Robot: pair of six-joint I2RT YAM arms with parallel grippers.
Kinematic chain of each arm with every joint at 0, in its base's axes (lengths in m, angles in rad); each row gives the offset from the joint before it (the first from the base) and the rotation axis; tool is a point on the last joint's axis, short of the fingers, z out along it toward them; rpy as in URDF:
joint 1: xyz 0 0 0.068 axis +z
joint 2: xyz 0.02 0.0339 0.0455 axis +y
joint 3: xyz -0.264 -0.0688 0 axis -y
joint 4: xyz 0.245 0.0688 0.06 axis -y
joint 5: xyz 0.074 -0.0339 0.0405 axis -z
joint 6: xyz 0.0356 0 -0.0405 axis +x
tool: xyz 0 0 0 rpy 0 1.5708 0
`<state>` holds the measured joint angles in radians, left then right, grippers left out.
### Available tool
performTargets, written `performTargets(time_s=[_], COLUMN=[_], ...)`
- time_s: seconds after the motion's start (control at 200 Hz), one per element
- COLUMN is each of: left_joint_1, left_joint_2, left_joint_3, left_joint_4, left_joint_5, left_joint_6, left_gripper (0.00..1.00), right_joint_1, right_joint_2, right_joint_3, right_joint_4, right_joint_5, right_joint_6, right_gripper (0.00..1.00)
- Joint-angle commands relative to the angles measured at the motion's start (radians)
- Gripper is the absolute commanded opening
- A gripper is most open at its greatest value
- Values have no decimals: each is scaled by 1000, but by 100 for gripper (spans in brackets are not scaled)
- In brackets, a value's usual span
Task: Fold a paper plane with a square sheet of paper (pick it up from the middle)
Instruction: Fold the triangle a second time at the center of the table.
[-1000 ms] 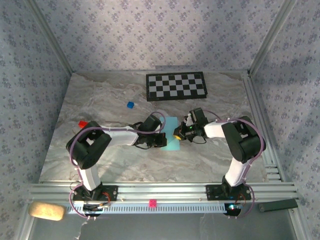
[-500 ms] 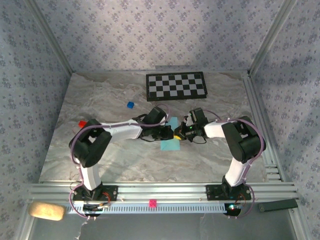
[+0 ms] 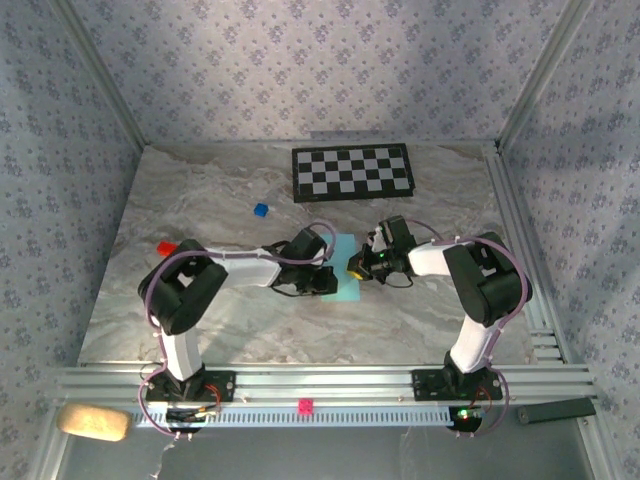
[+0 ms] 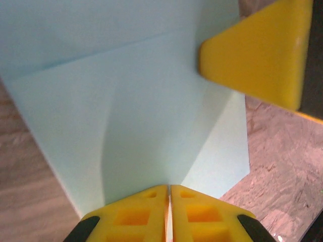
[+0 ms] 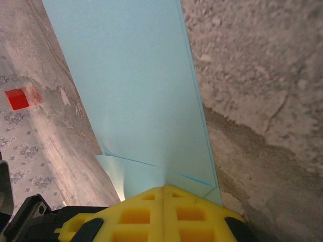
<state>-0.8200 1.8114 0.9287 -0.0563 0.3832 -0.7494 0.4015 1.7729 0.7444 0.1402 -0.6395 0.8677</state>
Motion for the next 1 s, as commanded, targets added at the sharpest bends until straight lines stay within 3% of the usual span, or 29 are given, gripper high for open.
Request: performTargets(time_s=[0.0, 0.39, 0.765, 0.995], left_joint_1=[-5, -14, -16, 43], left_joint_2=[-28, -123, -278, -201], left_joint_3=[-64, -172, -117, -43], left_joint_4=[-86, -106, -78, -14], left_joint_5=[20, -14, -72, -73], left_joint_6=[9, 14, 17, 6], left_gripper=[11, 10, 9, 7], right_joint_1=[-9, -7, 0, 24], right_joint_2=[23, 19, -2, -82], right_joint_3=[-18, -15, -17, -1], right_joint_4=[-125, -138, -58, 31], right_joint_5=[133, 133, 77, 72], right_joint_6=[-20, -26, -48, -52], right_gripper=[1, 1, 5, 14])
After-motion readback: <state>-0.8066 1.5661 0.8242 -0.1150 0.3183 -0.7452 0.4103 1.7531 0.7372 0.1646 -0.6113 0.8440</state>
